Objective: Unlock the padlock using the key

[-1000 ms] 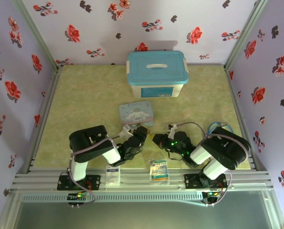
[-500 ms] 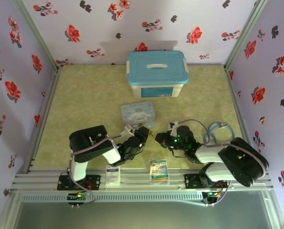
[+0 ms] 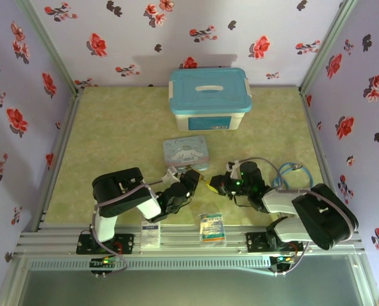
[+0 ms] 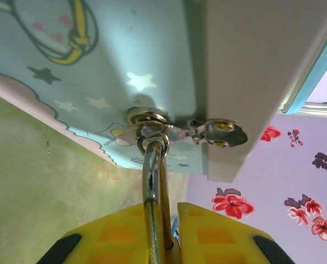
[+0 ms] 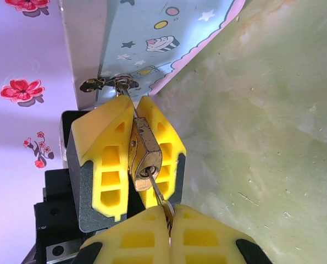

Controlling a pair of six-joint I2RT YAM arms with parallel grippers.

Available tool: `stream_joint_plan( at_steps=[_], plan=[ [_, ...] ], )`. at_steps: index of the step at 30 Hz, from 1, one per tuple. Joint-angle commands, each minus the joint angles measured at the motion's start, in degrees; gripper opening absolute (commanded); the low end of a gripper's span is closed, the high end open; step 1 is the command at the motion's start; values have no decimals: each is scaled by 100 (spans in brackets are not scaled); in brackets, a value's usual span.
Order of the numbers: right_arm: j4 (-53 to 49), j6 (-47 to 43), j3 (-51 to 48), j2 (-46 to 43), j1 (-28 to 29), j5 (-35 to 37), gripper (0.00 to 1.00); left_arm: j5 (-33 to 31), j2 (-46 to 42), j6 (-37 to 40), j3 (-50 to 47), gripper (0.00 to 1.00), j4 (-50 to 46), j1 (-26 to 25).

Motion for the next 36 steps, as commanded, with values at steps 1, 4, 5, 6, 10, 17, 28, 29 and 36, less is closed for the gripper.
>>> stream_joint_plan(
  at_steps=[1, 4, 5, 6, 10, 17, 28, 29, 36],
  plan=[
    [1039, 278, 264, 101, -161, -107, 0, 488, 30, 244, 101, 0, 139, -186],
    [1737, 730, 179, 340, -161, -167, 0, 491, 86, 249, 140, 0, 139, -186],
    [1987, 883, 143, 434, -165, -177, 0, 496, 110, 219, 142, 0, 139, -181],
    [2180, 997, 118, 520, -182, -200, 0, 497, 123, 208, 145, 0, 147, -185],
    [2622, 1167, 67, 835, -301, -362, 0, 496, 83, 234, 91, 0, 145, -164],
    [1873, 783, 202, 631, -343, -568, 0, 506, 53, 287, 28, 0, 139, -142],
    [214, -322, 488, 209, -544, -869, 0, 865, -245, 533, -63, 0, 130, -5],
    [302, -266, 495, 241, -572, -843, 0, 858, -236, 533, -70, 0, 124, -1],
    [857, -135, 440, 344, -427, -570, 0, 919, -41, 445, 88, 0, 140, -3]
  ],
)
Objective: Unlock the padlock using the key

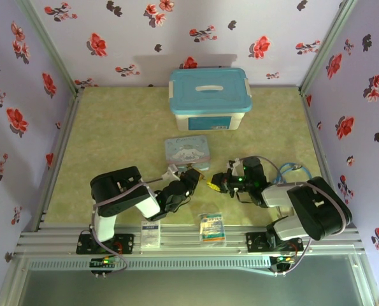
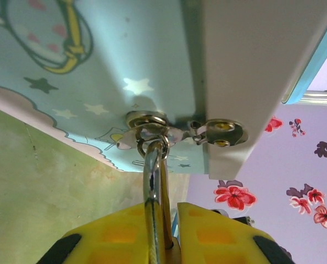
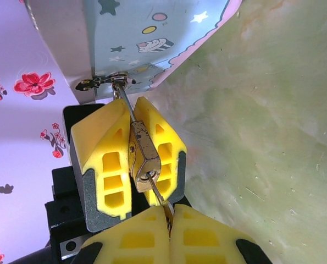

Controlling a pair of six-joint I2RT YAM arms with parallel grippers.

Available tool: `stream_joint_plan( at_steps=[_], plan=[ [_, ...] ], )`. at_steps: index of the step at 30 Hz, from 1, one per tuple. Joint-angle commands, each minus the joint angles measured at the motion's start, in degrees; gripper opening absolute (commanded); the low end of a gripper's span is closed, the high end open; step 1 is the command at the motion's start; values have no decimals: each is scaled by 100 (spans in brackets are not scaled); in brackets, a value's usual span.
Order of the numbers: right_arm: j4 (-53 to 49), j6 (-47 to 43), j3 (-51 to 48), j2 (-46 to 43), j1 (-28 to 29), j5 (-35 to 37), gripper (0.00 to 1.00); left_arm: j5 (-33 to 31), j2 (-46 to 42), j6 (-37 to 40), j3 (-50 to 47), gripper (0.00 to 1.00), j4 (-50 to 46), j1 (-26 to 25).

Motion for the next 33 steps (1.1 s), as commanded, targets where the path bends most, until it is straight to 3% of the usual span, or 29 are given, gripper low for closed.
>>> stream_joint_plan(
  at_steps=[1, 6, 8, 12, 16, 22, 26, 33],
  plan=[
    [529, -363, 256, -196, 36, 346, 0, 596, 33, 196, 103, 0, 119, -141],
    [-2119, -1953, 631, -1188, 64, 820, 0, 569, -52, 191, 10, 0, 115, -132],
    [-2130, -1945, 636, -1332, 24, 659, 0, 565, -59, 148, 19, 0, 119, -132],
    [-977, -1289, 545, -795, 5, 144, 0, 586, -51, 169, 103, 0, 119, -132],
    [-197, -852, 340, -537, 63, 152, 0, 528, -11, 90, 97, 0, 122, -133],
    [-2566, -1617, 308, -1808, 65, 1035, 0, 7, -19, 42, -111, 0, 110, -83],
    [-3479, -1791, 322, -2245, 212, 1348, 0, -39, 32, 47, 0, 0, 110, -29],
    [-2848, -1568, 276, -1732, 766, 1555, 0, -184, 19, 6, 36, 0, 110, -33]
  ],
)
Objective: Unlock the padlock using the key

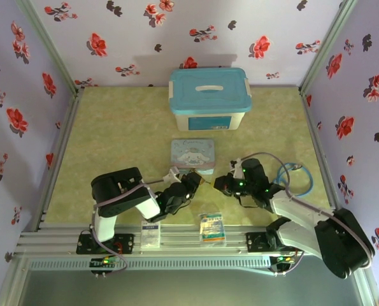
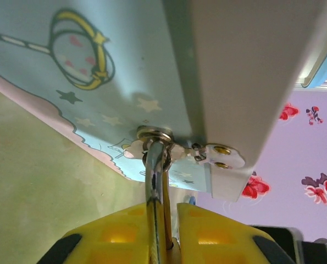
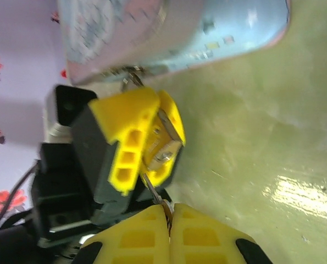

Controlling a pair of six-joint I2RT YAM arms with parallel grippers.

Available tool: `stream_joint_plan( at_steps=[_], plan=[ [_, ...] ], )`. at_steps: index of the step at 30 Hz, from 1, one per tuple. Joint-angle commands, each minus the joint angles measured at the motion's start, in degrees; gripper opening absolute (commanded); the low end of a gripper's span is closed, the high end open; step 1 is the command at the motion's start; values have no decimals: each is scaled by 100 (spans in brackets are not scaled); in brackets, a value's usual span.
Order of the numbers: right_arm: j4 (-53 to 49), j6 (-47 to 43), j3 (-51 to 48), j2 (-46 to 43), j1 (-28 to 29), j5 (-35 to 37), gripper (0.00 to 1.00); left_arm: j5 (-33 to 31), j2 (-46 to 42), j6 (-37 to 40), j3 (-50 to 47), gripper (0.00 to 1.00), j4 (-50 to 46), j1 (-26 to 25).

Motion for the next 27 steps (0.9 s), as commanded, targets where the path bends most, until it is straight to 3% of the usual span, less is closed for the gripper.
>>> stream_joint_plan(
  at_steps=[1, 27],
  plan=[
    [275, 52, -43, 185, 220, 242, 0, -304, -22, 35, 59, 0, 281, 32],
    [1067, 317, -176, 584, 299, 451, 0, -469, 74, -177, 161, 0, 281, -181]
  ],
)
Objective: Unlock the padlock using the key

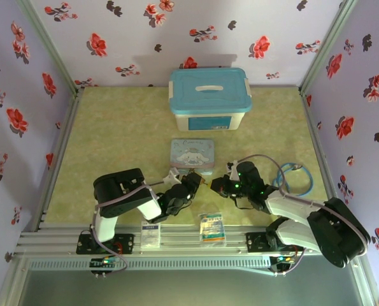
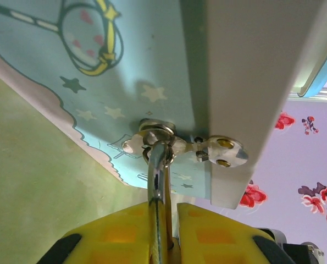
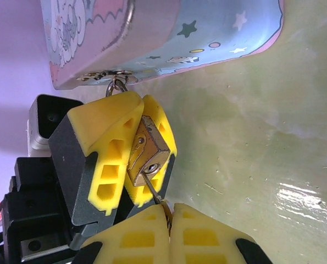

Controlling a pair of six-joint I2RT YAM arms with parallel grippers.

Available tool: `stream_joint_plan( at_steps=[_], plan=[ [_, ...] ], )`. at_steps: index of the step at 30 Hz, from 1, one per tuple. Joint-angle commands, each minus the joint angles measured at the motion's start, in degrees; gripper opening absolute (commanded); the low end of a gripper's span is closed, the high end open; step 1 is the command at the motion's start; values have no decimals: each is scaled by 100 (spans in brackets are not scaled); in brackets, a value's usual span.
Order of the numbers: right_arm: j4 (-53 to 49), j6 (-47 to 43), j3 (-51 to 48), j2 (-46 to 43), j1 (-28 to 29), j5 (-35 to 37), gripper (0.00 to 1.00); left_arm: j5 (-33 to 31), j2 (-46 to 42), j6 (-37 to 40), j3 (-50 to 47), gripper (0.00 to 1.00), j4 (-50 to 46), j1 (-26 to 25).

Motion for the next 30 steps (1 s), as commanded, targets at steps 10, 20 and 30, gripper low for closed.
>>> stream_joint_plan(
  at_steps=[10, 20, 30],
  plan=[
    [910, 394, -164, 298, -87, -27, 0, -142, 21, -108, 152, 0, 251, -41],
    [1446, 575, -193, 630, -169, -147, 0, -83, -52, -71, 163, 0, 255, -41],
    [2139, 875, -387, 635, -180, -366, 0, -60, 62, -150, 206, 0, 259, -41]
  ],
)
